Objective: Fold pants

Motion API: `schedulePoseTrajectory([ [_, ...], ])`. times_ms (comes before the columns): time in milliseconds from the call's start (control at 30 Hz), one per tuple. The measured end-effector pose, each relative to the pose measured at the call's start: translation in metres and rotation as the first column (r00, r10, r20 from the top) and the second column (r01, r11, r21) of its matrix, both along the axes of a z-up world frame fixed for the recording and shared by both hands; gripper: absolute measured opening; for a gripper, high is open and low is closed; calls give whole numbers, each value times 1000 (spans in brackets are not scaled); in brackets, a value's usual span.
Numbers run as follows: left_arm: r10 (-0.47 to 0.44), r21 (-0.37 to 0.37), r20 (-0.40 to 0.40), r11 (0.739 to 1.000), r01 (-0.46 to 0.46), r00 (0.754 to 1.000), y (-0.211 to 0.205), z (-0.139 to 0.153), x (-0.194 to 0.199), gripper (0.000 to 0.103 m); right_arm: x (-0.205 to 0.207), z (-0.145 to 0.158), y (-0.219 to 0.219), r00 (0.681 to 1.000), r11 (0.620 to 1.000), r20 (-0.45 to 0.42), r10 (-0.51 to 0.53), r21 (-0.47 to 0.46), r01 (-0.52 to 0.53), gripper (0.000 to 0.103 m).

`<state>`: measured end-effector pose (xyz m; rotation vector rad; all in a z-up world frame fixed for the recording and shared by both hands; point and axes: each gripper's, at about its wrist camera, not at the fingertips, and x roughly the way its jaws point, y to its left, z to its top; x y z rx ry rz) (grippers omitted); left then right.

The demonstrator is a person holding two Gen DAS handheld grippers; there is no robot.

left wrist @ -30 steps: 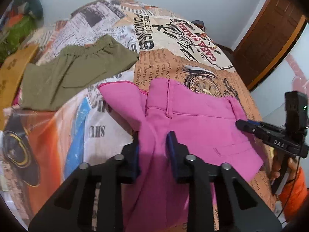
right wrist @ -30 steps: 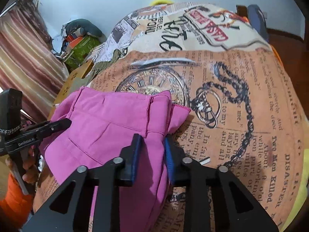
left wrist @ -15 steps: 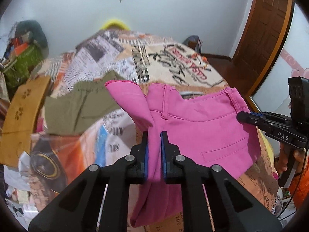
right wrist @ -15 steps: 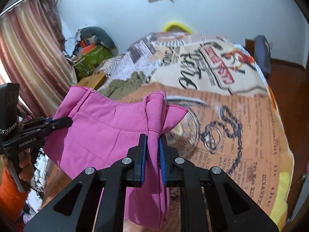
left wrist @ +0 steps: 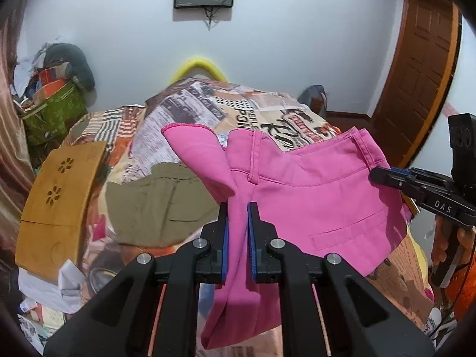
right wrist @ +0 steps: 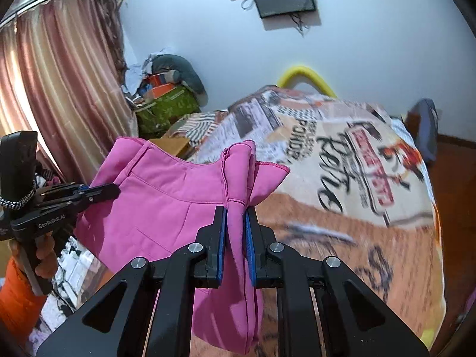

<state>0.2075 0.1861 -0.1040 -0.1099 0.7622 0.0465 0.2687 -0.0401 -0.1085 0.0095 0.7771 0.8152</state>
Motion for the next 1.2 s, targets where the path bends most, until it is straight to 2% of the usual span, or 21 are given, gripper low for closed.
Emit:
schedulePoseTrajectory([
  [233, 49, 15, -10, 999, -48, 999, 45, -9, 25, 11, 32, -10, 50, 999, 999, 15, 46, -11, -46, 11],
  [400, 91, 12, -26, 996, -91, 996, 79, -29, 49, 11, 58, -28, 91, 997, 997, 1, 73, -31, -73, 11],
  [700, 144, -8, -91, 989, -145, 985, 141, -94, 100, 11, 106, -80, 160, 993, 985, -35, 111, -126, -115, 11],
  [867, 168, -10, -157, 985, -172, 973, 171, -140, 126, 11, 124, -109, 192, 990, 969, -53, 131, -202, -139, 11],
  [1000, 188, -17, -205, 981, -196, 961, 187, -172, 134, 11, 133, -135, 211, 988, 952, -82, 134, -266, -151, 11],
  [1100, 190, -38, -220, 978, -203, 957, 197, -188, 132, 16, 135, -147, 213, 986, 939, -94, 134, -307, -157, 11],
  [1200, 191, -60, -213, 976, -208, 958, 204, -190, 128, 23, 137, -151, 206, 984, 934, -113, 139, -315, -168, 13],
])
